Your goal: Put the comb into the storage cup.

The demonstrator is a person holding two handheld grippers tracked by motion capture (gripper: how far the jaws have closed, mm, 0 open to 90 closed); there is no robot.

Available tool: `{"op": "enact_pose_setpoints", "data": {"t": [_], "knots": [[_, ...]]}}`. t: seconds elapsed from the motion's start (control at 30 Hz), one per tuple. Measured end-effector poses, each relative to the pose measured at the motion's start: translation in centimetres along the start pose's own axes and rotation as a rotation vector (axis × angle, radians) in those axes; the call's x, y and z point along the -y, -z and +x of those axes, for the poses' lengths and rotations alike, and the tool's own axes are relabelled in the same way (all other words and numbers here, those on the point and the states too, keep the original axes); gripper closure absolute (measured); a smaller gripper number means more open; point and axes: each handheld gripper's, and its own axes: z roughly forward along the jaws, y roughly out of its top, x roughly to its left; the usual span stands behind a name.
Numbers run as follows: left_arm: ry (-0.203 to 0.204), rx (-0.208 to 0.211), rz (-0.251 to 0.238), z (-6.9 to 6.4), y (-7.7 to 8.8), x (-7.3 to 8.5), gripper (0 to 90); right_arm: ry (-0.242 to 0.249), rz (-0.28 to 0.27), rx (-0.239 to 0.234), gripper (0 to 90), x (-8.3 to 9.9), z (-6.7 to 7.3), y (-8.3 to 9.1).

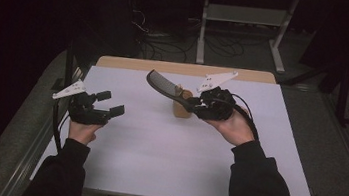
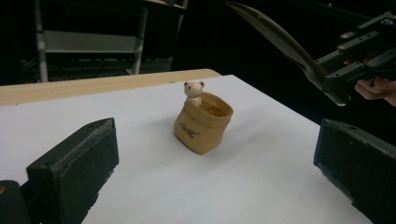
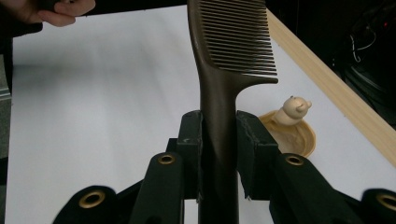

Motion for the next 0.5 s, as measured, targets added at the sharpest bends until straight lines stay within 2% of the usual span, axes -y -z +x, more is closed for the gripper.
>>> {"op": "enact_pose_setpoints", "data": {"t": [0.23, 0.5], "knots": [[-0.004, 0.025, -0.006, -0.9, -0.9, -0.7, 0.0, 0.011, -0.019, 0.003, 71.3, -0.7, 0.2, 0.2], [0.029, 0.071, -0.022, -1.2, -1.9, -1.7, 0.0, 0.016, -0.051, 0.014, 71.4, -1.2, 0.2, 0.5]]}}
